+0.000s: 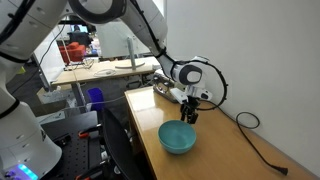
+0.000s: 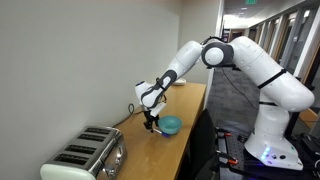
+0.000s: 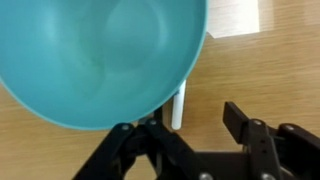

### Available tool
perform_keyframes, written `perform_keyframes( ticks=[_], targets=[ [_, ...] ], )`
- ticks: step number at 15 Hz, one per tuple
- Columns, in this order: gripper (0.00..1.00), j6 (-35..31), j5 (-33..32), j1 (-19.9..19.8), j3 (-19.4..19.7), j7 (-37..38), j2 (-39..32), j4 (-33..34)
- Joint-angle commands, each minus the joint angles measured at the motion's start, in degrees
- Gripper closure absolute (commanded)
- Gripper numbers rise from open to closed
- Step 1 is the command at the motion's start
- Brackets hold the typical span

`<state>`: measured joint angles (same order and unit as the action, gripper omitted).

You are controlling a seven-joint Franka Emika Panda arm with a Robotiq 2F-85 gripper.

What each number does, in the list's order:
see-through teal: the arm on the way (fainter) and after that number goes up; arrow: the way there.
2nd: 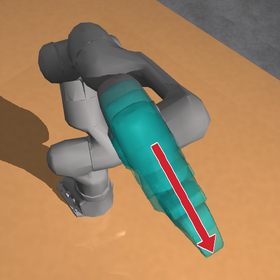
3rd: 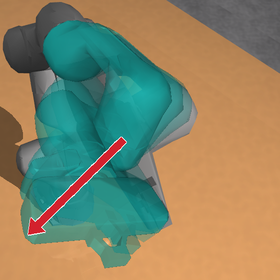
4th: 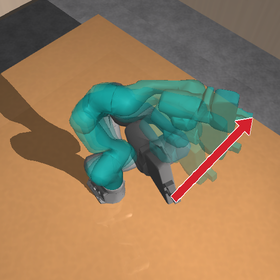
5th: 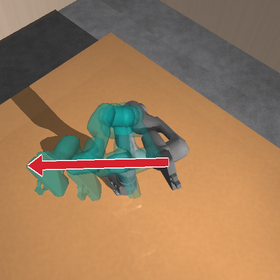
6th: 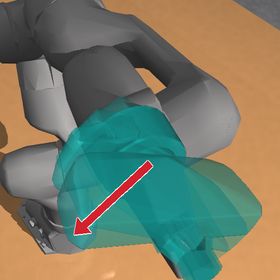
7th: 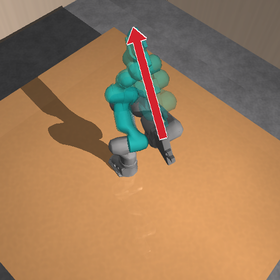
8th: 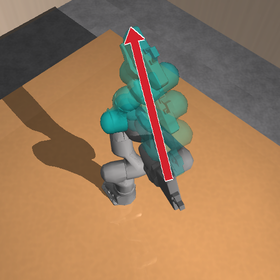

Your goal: Put the blue pen inside the light blue bowl

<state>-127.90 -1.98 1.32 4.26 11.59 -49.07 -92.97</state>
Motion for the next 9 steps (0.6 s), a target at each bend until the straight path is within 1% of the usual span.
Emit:
perform_keyframes(
  ticks=[1,3,4,5,6,9],
  targets=[
    [0.63,-0.72,-0.41,0.95,0.61,1.07,1.22,-1.89],
    [0.78,-0.52,-0.43,1.03,0.78,1.35,0.93,-1.65],
    [0.84,-0.26,-0.34,0.92,0.75,1.27,0.76,-1.41],
    [0.93,-0.4,-0.34,0.9,0.81,1.34,0.68,-1.53],
    [0.99,-0.27,-0.35,0.87,0.85,1.33,0.66,-1.52],
    [1.0,-0.29,-0.27,0.65,0.77,1.0,0.5,-1.31]
  ],
)
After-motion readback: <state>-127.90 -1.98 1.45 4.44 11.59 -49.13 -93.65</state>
